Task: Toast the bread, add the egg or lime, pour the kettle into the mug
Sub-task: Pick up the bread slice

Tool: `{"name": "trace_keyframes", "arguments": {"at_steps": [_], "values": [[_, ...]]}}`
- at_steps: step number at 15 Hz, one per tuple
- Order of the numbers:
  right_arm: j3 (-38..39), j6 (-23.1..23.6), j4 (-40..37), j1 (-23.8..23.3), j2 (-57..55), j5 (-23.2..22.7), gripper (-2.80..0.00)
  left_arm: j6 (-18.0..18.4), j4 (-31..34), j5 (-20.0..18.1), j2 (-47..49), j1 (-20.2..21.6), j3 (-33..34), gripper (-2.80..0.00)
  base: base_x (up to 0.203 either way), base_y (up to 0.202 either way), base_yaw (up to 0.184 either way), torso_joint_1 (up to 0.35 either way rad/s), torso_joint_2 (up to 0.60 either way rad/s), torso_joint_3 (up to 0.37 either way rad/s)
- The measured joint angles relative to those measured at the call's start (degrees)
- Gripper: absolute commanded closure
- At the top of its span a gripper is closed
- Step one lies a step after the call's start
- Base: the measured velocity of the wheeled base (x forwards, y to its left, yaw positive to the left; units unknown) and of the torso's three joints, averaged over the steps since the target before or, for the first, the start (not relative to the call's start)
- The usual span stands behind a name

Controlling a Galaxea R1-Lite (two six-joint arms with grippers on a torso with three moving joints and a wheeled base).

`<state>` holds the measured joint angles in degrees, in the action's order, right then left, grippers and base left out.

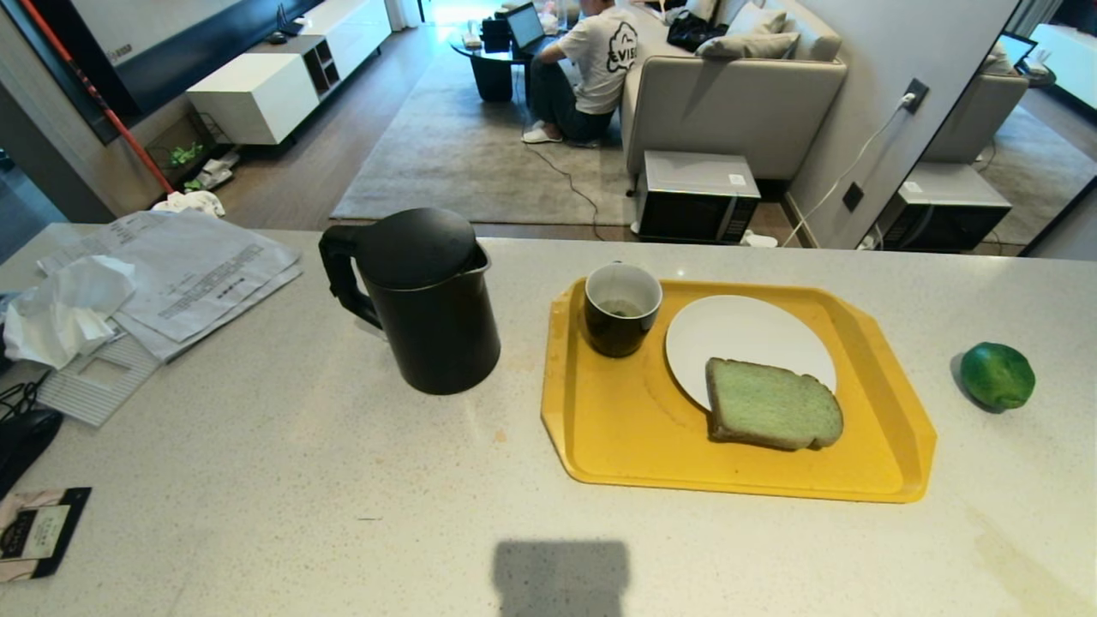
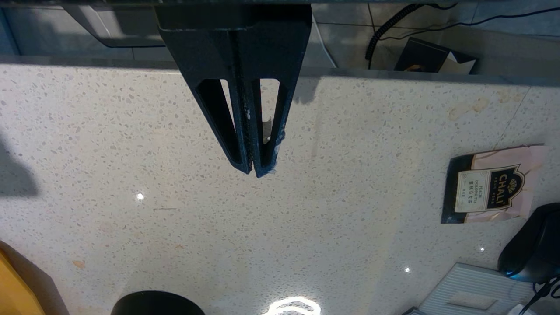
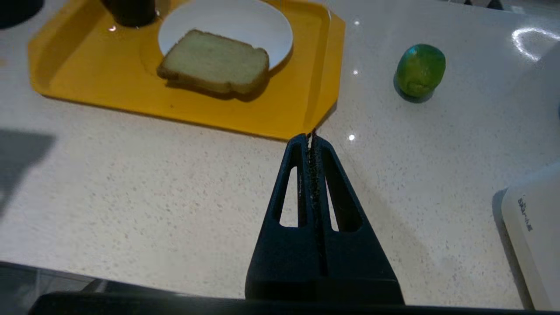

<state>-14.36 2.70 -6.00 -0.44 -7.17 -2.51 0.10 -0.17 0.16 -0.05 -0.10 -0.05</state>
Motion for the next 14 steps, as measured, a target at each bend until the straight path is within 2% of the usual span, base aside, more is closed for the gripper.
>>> {"name": "trace_keyframes", "arguments": {"at_steps": [4,7,9,11,14], "values": [[-18.7,-3.3,-3.1,0.0,-20.2,-4.6,0.00,0.0,0.0,0.0,0.0,0.0,0.0,0.00,0.000,0.000,0.000,0.000,0.00,0.000],[-34.1,-6.0,-7.4,1.0,-35.0,-6.0,0.00,0.0,0.0,0.0,0.0,0.0,0.0,0.00,0.000,0.000,0.000,0.000,0.00,0.000],[-45.1,-11.3,-16.0,3.3,-42.5,-6.0,0.00,0.0,0.0,0.0,0.0,0.0,0.0,0.00,0.000,0.000,0.000,0.000,0.00,0.000],[-54.0,-17.4,-28.8,4.7,-48.5,-7.2,0.00,0.0,0.0,0.0,0.0,0.0,0.0,0.00,0.000,0.000,0.000,0.000,0.00,0.000],[-58.3,-27.5,-44.6,5.7,-54.4,-9.0,0.00,0.0,0.0,0.0,0.0,0.0,0.0,0.00,0.000,0.000,0.000,0.000,0.00,0.000]]}}
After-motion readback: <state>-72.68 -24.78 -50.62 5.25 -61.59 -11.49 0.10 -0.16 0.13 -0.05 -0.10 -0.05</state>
